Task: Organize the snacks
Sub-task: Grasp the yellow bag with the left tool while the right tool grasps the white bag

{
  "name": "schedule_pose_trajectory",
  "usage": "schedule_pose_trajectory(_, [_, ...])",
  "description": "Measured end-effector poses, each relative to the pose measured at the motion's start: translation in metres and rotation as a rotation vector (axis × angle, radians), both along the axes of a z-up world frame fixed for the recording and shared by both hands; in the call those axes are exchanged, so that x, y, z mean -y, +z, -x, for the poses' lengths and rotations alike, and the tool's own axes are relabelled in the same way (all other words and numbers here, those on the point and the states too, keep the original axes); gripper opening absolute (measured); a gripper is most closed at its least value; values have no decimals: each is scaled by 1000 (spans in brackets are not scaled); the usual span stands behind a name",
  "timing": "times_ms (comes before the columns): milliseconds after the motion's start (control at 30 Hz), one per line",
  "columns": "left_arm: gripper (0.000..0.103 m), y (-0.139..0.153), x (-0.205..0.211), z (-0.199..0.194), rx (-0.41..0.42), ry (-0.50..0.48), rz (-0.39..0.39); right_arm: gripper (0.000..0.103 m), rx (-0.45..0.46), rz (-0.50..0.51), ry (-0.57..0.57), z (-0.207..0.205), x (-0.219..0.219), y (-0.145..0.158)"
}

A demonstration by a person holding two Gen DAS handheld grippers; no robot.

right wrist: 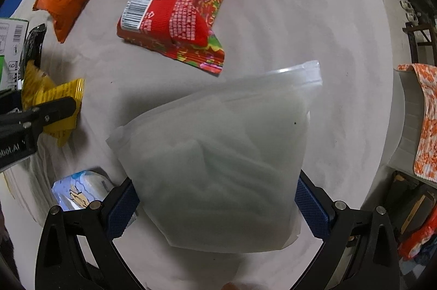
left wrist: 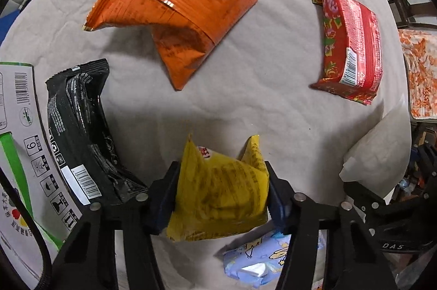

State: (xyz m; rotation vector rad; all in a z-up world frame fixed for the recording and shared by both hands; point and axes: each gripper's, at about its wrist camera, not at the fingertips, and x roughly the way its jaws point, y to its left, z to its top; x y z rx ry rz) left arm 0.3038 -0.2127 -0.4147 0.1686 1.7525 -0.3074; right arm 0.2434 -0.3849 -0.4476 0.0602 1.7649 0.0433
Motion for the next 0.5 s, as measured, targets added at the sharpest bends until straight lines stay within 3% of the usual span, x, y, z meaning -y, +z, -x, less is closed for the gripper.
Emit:
schedule_pose_trajectory(67, [50, -1, 2, 1, 16, -2, -2, 102, 1, 4, -9, 1, 1, -4])
schedule_pose_trajectory(167, [49, -4, 2, 8, 36, 18, -5, 90, -3, 28, -13, 3, -1, -12])
schedule_pose_trajectory(267, [48, -4, 0, 16, 50, 42, -8, 85, 6, 60, 3, 3, -6, -16])
schedule_pose_trajectory(500, [48, 8, -11, 22, 81, 105, -20, 73, 17, 62, -81, 13, -5, -12])
